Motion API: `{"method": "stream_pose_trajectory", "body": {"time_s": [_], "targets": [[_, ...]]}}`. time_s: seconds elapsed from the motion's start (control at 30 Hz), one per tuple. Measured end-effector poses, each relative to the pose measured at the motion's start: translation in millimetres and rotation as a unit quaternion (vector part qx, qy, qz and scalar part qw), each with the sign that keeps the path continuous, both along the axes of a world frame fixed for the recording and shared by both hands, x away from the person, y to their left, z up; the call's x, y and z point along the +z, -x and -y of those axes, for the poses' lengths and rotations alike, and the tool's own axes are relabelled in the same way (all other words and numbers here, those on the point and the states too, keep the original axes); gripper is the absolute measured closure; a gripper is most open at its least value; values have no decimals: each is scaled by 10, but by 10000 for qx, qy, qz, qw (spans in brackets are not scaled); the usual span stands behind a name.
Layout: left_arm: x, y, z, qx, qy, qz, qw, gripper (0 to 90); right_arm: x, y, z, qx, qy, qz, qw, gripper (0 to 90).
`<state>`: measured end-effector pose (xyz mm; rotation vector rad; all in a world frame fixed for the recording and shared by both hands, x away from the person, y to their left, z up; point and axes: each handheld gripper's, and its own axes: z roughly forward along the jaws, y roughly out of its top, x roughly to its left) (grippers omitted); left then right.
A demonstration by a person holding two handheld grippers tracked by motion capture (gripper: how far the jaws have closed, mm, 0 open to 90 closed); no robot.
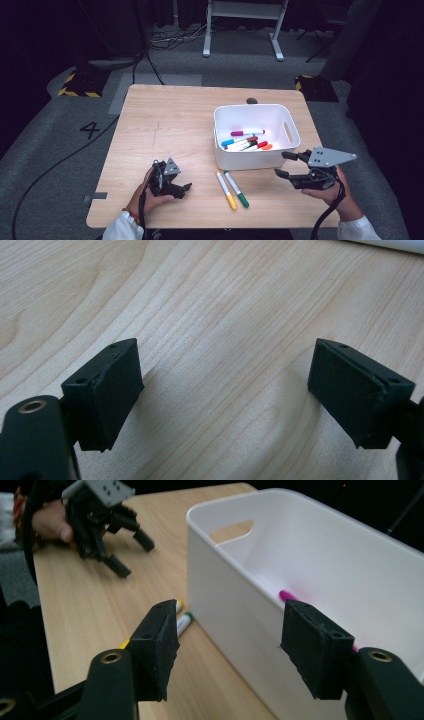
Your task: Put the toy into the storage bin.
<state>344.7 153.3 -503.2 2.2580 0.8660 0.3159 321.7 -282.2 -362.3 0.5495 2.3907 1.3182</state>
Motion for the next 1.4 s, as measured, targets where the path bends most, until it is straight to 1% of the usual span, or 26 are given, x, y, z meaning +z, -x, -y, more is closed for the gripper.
{"method": "stream_pose_trajectory", "body": {"time_s": [0.13,0.2,0.23,0.27,0.33,0.37,0.43,0.53,0.6,0.8,0.87,1.0,1.03,1.1,1.27,1.33,1.4], "targets": [[0,1,0,3,2,1,10000,144,-278,79,-70,69,89,-215,9997,387],[0,1,1,7,3,1,10000,144,-418,103,-105,177,132,-346,9992,383],[0,1,0,5,-1,7,10000,144,-480,118,-120,185,154,-323,9992,383],[0,2,1,5,1,3,10000,144,-536,128,-130,185,118,-347,9992,383],[0,1,0,2,0,0,10000,144,-642,134,-158,252,-30,-563,9981,383],[0,0,0,2,0,1,10000,144,-697,136,-181,271,-27,-640,9976,383],[0,1,0,4,-1,3,10000,145,-798,143,-249,300,95,-722,9969,383],[0,2,1,4,-1,3,10000,144,-933,142,-351,353,111,-872,9955,382],[0,2,1,5,-1,4,10000,145,-1006,144,-417,387,175,-928,9948,381],[0,1,0,2,-2,0,10000,144,-1126,159,-594,542,290,-1030,9928,381],[0,1,0,1,-1,-1,10000,144,-1149,172,-634,558,355,-1005,9927,384],[0,0,0,2,-3,4,10000,144,-1203,147,-691,460,452,-1028,9926,391],[0,2,1,5,0,1,10000,144,-1221,134,-702,410,509,-998,9929,395],[0,1,0,4,-1,4,10000,145,-1262,91,-710,347,507,-936,9937,403],[0,1,0,1,-1,-1,10000,144,-1355,-28,-685,158,603,-959,9934,431],[0,1,0,4,1,-1,10000,144,-1377,-54,-671,84,672,-890,9937,447],[0,1,0,2,0,-1,10000,144,-1384,-86,-650,59,621,-918,9938,496]]}}
